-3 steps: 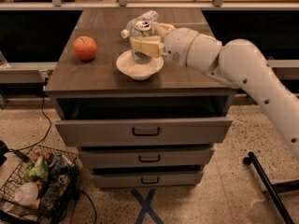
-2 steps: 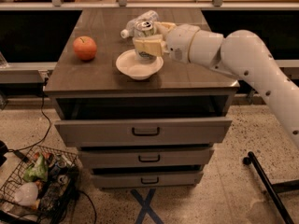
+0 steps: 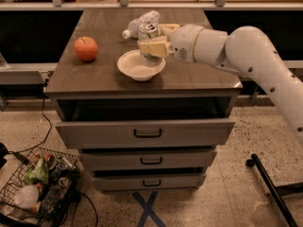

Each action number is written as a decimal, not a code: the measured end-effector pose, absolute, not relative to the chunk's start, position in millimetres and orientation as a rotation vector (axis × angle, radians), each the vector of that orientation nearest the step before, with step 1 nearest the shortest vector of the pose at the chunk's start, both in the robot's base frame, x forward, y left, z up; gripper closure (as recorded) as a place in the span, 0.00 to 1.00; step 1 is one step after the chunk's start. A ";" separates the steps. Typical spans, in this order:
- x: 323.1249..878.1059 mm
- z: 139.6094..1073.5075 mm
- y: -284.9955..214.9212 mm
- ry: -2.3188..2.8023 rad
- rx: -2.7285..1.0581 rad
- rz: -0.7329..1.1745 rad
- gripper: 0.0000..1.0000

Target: Place 7up can into paper bowl

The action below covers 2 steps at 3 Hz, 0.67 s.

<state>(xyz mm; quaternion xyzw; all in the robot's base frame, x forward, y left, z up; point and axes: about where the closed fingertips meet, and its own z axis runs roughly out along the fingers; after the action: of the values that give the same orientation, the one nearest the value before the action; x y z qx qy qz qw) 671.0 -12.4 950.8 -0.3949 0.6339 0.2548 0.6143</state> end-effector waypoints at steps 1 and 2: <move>672.1 949.3 -10.5 1.470 -0.888 0.637 1.00; 673.6 946.9 -7.7 1.483 -0.867 0.686 1.00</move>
Offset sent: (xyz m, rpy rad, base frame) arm 0.0055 0.0020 -0.0069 0.1038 0.1094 0.0307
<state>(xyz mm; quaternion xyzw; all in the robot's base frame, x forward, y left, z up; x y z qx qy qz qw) 673.6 -7.7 946.9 -0.3741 0.6404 0.2960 0.6019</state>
